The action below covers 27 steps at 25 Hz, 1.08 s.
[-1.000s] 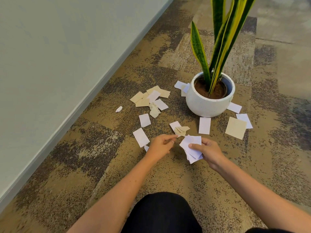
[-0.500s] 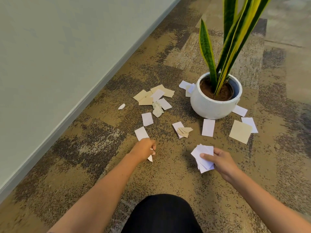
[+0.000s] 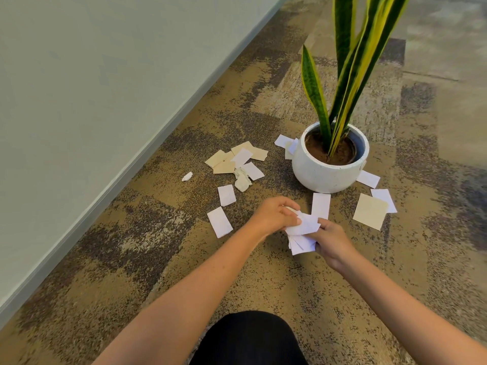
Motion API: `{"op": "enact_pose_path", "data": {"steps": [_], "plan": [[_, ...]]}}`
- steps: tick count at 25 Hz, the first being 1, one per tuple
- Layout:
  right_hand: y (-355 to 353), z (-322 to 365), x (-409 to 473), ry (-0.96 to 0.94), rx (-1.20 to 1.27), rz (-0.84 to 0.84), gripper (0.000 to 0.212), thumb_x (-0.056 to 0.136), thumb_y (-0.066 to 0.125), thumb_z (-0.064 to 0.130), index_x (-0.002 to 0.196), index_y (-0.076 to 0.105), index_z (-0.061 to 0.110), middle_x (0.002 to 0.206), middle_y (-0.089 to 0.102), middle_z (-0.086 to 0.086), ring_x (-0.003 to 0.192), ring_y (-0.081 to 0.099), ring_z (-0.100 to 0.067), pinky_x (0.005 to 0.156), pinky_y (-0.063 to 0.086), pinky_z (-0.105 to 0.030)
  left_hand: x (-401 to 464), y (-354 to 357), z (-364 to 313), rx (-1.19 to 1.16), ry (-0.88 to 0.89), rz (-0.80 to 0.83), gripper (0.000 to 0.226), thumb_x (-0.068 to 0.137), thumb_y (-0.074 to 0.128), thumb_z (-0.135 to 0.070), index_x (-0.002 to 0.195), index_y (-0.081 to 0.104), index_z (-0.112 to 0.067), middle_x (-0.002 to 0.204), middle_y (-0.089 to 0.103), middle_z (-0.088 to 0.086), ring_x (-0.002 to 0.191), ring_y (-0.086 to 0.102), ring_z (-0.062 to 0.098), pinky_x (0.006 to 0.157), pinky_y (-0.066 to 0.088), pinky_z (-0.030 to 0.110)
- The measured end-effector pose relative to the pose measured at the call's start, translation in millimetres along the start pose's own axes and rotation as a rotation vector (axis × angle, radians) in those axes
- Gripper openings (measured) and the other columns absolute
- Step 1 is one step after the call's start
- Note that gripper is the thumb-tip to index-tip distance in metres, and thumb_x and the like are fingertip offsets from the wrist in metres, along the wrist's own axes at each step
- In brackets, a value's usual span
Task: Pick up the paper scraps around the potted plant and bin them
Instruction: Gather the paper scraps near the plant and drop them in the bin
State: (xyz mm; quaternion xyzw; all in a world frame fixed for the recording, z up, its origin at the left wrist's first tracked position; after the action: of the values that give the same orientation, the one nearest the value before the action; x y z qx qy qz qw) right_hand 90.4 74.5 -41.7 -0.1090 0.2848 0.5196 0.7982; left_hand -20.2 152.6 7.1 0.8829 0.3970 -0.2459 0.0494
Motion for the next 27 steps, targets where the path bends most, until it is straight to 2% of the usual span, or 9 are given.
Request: {"op": "enact_pose_path", "data": {"steps": [3,6,8,11,14,16,18,21,27], "plan": [[6,0,-1,0.039,0.037,0.063,0.021,0.086,0.058,-0.007,0.096,0.067,0.010,0.086,0.073,-0.006,0.071,0.070,-0.015,0.061,0.060,-0.027,1,-3,-1,0.211,0.033,-0.104,0.027,0.077,0.072,-0.006,0.101,0.065,-0.016,0.080,0.064,0.000,0.079,0.060,0.017,0.074,0.051,0.031],[10,1,-3,0.078,0.174,0.110,0.021,0.096,0.050,0.008,0.110,0.063,0.001,0.103,0.069,-0.017,0.084,0.068,-0.022,0.065,0.061,-0.029,0,-6,-1,0.346,0.103,-0.165,0.023,0.079,0.070,-0.008,0.097,0.064,-0.019,0.074,0.060,-0.005,0.071,0.056,0.013,0.069,0.048,0.026],[18,3,-6,0.080,0.191,0.186,0.029,0.096,0.051,0.021,0.111,0.064,-0.001,0.103,0.072,-0.017,0.088,0.069,-0.024,0.069,0.061,-0.031,-3,-6,4,0.334,0.131,-0.191,0.020,0.080,0.070,-0.010,0.096,0.063,-0.020,0.072,0.058,-0.007,0.063,0.054,0.009,0.065,0.047,0.024],[16,2,-8,0.022,0.003,0.158,0.028,0.087,0.061,0.003,0.114,0.062,-0.003,0.095,0.073,-0.013,0.083,0.070,-0.024,0.070,0.059,-0.032,-3,-7,15,0.260,0.120,-0.180,0.017,0.079,0.071,-0.016,0.093,0.063,-0.021,0.071,0.060,-0.009,0.063,0.057,0.005,0.062,0.049,0.024],[2,0,-8,0.000,-0.071,0.057,0.028,0.086,0.059,-0.007,0.113,0.061,-0.001,0.096,0.071,-0.013,0.083,0.067,-0.030,0.067,0.058,-0.032,2,-33,27,0.294,0.103,-0.212,0.019,0.080,0.071,-0.028,0.097,0.064,-0.023,0.083,0.066,-0.006,0.076,0.065,0.012,0.074,0.058,0.035],[-9,-1,-9,0.009,-0.065,0.046,0.029,0.086,0.058,-0.007,0.114,0.061,0.001,0.101,0.070,-0.016,0.084,0.068,-0.029,0.066,0.060,-0.030,2,-81,42,0.501,0.016,-0.421,0.031,0.083,0.069,-0.034,0.109,0.060,-0.021,0.105,0.062,-0.001,0.090,0.063,0.015,0.081,0.055,0.034],[-24,-3,-11,0.021,-0.057,0.036,0.031,0.087,0.058,-0.006,0.117,0.059,0.000,0.106,0.069,-0.019,0.088,0.068,-0.033,0.067,0.060,-0.031,-8,-135,75,0.619,-0.240,-0.631,0.051,0.082,0.070,-0.037,0.123,0.049,-0.016,0.126,0.048,0.007,0.102,0.055,0.020,0.076,0.049,0.033],[-44,-9,-14,0.040,-0.043,0.020,0.031,0.086,0.059,-0.006,0.117,0.059,-0.001,0.105,0.070,-0.019,0.085,0.070,-0.030,0.063,0.061,-0.030,-24,-164,123,0.543,-0.544,-0.659,0.073,0.078,0.074,-0.040,0.131,0.033,-0.010,0.137,0.036,0.017,0.118,0.049,0.036,0.083,0.049,0.044],[-62,-20,-18,0.076,-0.020,-0.009,0.031,0.085,0.060,-0.007,0.115,0.060,-0.001,0.093,0.075,-0.013,0.072,0.074,-0.023,0.059,0.060,-0.029,-22,-150,126,0.455,-0.420,-0.709,0.049,0.086,0.067,-0.013,0.120,0.033,-0.006,0.123,0.055,0.022,0.106,0.059,0.038,0.079,0.051,0.045]]}}
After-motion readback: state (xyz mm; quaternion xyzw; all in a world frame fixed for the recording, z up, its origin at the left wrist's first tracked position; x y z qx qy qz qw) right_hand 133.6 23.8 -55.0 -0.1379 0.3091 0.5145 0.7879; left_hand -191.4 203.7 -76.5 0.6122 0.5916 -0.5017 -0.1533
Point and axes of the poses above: each hand's wrist, its own x-axis towards the middle knuckle, its own y-axis out of the palm, z = x × y, the point moved 10 cm from there along x, towards the middle knuckle
